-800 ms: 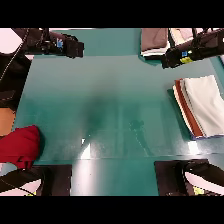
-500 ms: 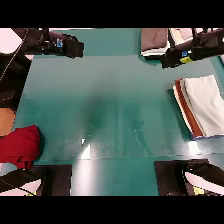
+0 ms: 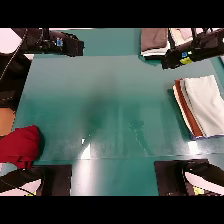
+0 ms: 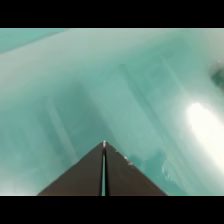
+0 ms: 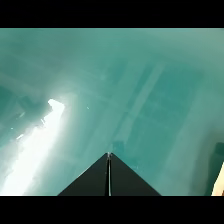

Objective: Fold the shirts.

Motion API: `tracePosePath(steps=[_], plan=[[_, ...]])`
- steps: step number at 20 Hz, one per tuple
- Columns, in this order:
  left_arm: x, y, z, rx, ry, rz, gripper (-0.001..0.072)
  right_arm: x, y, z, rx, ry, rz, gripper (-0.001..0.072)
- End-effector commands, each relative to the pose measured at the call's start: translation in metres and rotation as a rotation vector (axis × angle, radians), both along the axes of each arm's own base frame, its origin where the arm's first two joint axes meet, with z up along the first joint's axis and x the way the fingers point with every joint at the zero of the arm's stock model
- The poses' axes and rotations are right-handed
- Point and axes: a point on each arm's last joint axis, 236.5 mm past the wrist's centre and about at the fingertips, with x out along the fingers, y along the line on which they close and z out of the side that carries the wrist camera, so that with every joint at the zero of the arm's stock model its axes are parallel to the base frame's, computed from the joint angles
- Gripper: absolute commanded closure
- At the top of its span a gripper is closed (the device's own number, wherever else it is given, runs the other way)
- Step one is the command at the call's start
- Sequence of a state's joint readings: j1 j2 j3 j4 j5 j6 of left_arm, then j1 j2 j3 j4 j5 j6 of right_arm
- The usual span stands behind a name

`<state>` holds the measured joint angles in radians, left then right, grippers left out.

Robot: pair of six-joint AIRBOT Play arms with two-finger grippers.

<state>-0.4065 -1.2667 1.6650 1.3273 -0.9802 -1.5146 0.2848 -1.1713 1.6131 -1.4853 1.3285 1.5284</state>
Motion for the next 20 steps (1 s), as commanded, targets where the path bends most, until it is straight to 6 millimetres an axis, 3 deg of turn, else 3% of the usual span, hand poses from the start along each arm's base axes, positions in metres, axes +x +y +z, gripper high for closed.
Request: tracePosePath(steps=[1, 4, 5, 8, 9, 10, 11, 13, 15, 18, 20], plan=[[-0.02, 0.044, -0.019, 0.116, 0.113, 0.045, 0.0684, -0.002, 0.0, -0.001, -0.003, 0.009, 0.001, 0.0694], [-0.051, 0.129, -0.023, 0.177, 0.197, 0.2, 0.0685, -0.002, 0.0, -0.002, -0.004, 0.009, 0.001, 0.0694], [-0.065, 0.16, -0.035, 0.214, 0.237, 0.268, 0.0685, -0.002, 0.0, -0.001, -0.004, 0.009, 0.001, 0.0694], [-0.135, 0.262, -0.11, 0.421, 0.495, 0.513, 0.0679, -0.001, 0.0, -0.001, -0.003, 0.006, 0.001, 0.0693], [-0.161, 0.289, -0.138, 0.485, 0.592, 0.574, 0.0403, -0.001, 0.0, -0.001, -0.003, 0.006, 0.001, 0.0694], [-0.182, 0.306, -0.163, 0.519, 0.674, 0.628, 0.0065, -0.001, 0.0, -0.001, -0.003, 0.006, 0.001, 0.0694], [-0.202, 0.319, -0.189, 0.535, 0.764, 0.677, 0.0001, -0.001, 0.0, -0.001, -0.003, 0.006, 0.001, 0.0693], [-0.232, 0.327, -0.235, 0.545, 0.9, 0.689, 0.0001, -0.001, 0.0, -0.001, -0.003, 0.007, 0.001, 0.0694], [-0.247, 0.328, -0.268, 0.545, 0.953, 0.691, 0.0001, -0.001, 0.0, -0.001, -0.003, 0.006, 0.001, 0.0693], [-0.256, 0.324, -0.292, 0.536, 0.984, 0.7, 0.0001, -0.001, 0.0, -0.001, -0.003, 0.007, 0.001, 0.0693], [-0.256, 0.324, -0.293, 0.53, 0.984, 0.711, 0.0009, -0.001, 0.0, -0.001, -0.003, 0.007, 0.001, 0.0693]])
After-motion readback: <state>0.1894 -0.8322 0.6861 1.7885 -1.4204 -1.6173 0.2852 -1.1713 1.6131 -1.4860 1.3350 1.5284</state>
